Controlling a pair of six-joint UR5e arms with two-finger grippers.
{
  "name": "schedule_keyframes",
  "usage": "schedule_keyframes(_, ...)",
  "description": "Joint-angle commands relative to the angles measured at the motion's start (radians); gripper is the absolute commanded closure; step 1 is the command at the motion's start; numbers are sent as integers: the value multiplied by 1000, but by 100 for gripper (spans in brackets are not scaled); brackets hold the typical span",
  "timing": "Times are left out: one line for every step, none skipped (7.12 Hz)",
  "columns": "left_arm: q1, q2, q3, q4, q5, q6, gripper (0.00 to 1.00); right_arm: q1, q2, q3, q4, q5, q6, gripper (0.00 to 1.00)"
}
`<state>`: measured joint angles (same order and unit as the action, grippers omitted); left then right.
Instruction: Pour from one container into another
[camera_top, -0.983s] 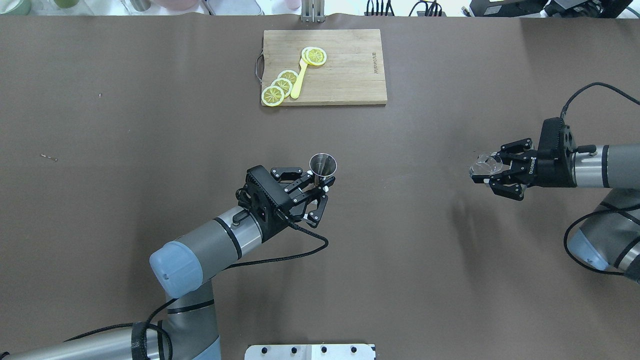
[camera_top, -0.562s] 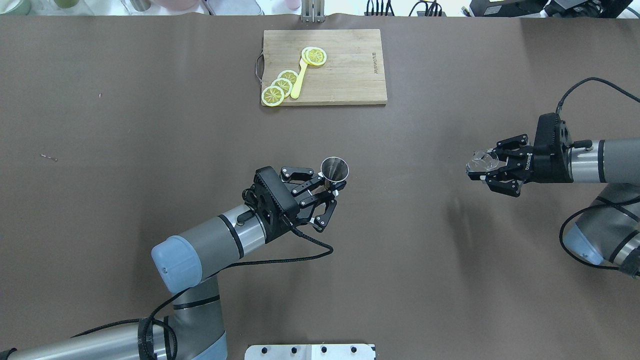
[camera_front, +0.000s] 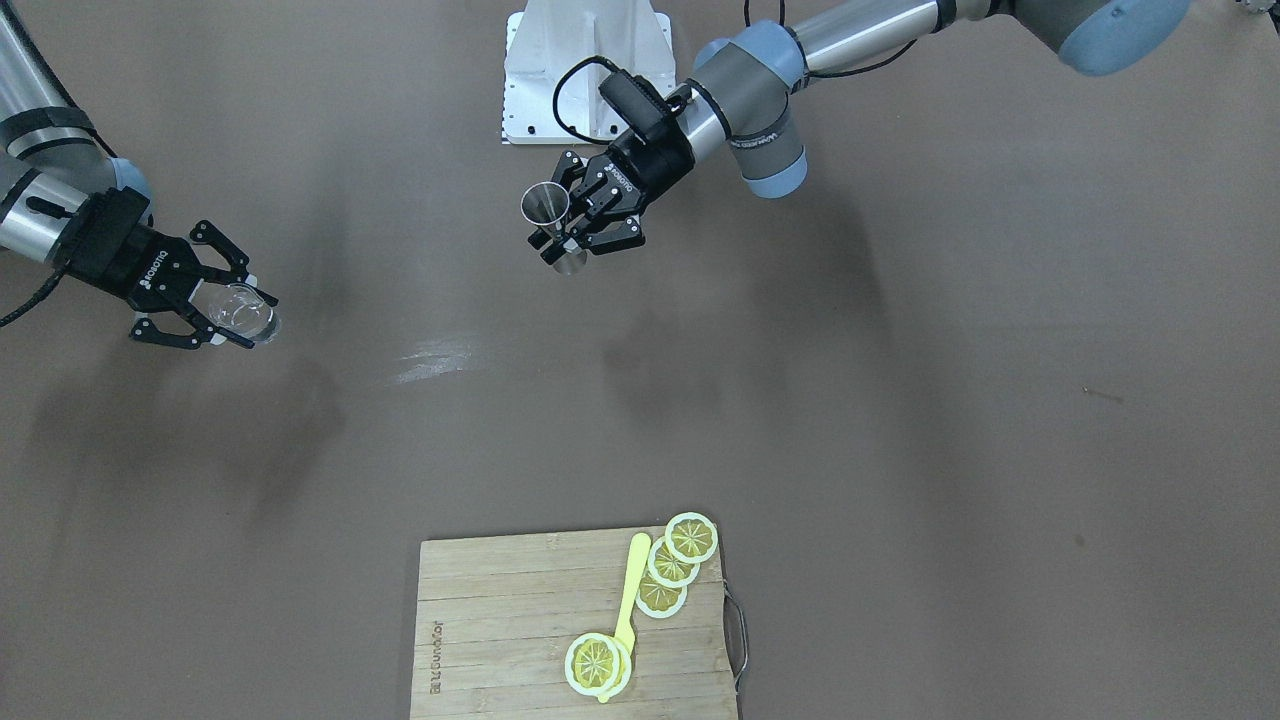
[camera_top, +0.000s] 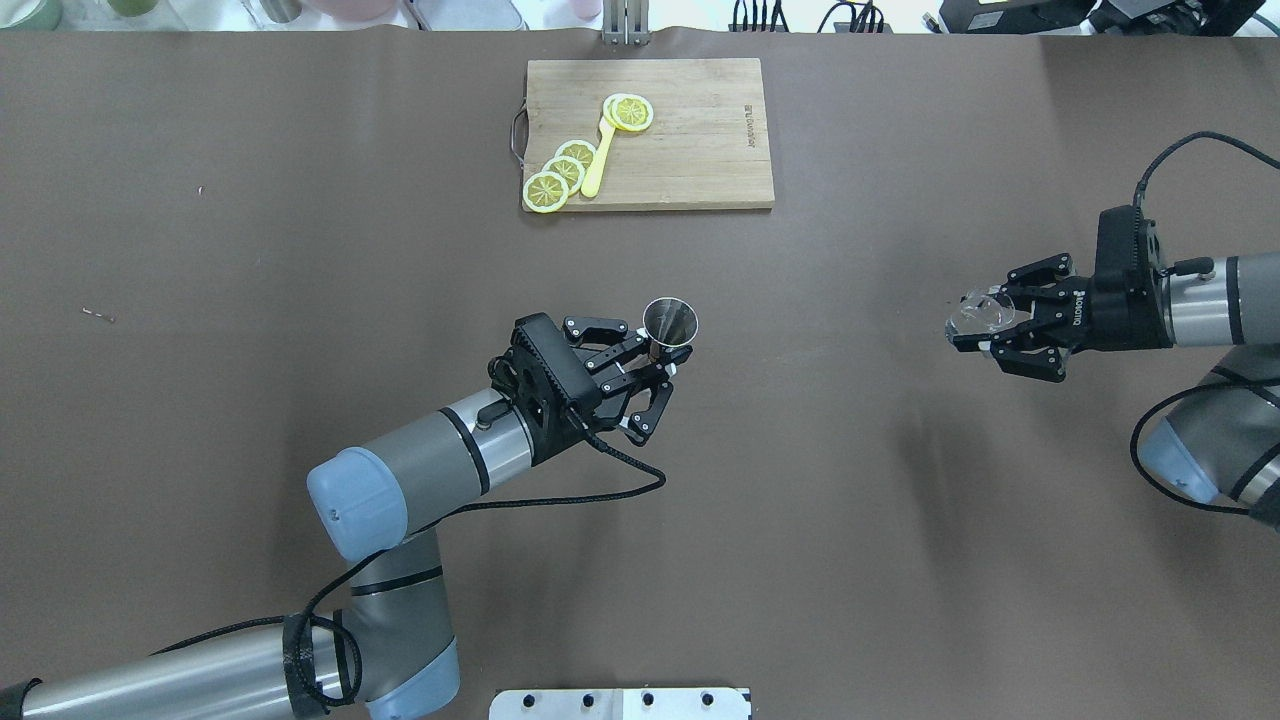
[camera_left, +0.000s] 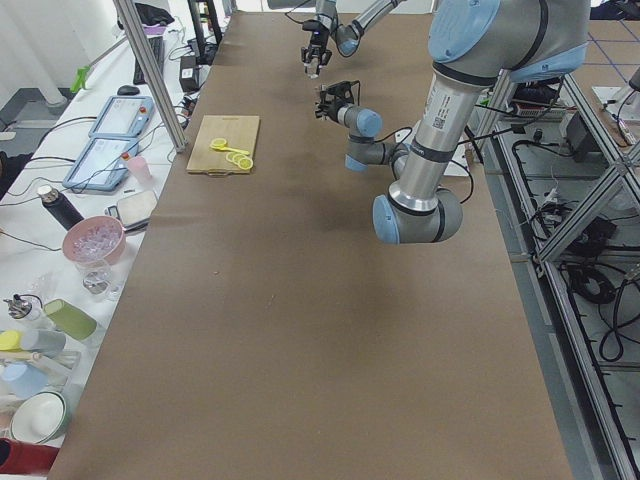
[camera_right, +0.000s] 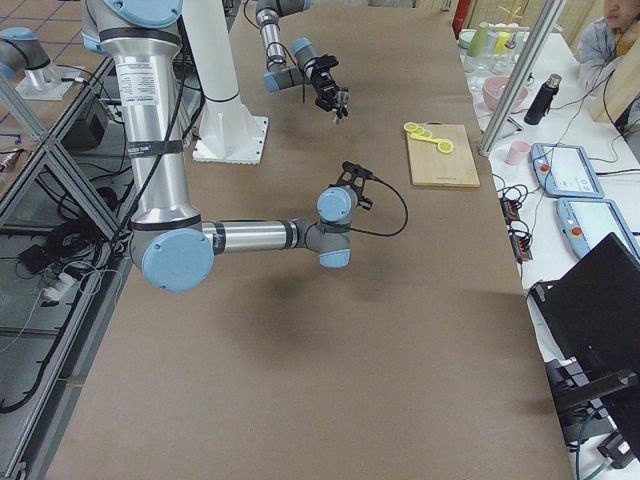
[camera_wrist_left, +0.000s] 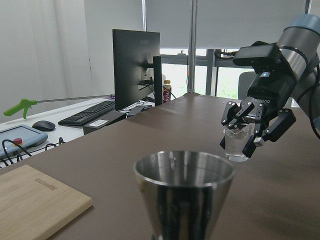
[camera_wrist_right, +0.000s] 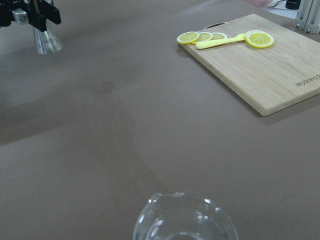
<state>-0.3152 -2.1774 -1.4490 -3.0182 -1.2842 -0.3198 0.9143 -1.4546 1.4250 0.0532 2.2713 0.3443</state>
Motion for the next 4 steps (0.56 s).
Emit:
schedule_keyframes(-11,-4,12,8,-11,1,100,66,42,17,-15,80,-2,100)
schedule_keyframes(-13,-10,18,9,-12,1,100,84,42,31,-15,94,-2,100)
schedule_keyframes(-15,-16,24,9,-17,1,100,87,43,51,-18,94,-4,100)
schedule_keyframes(-16,-16,27,7,-18,1,100,72,37,95,-68,80,-20,100)
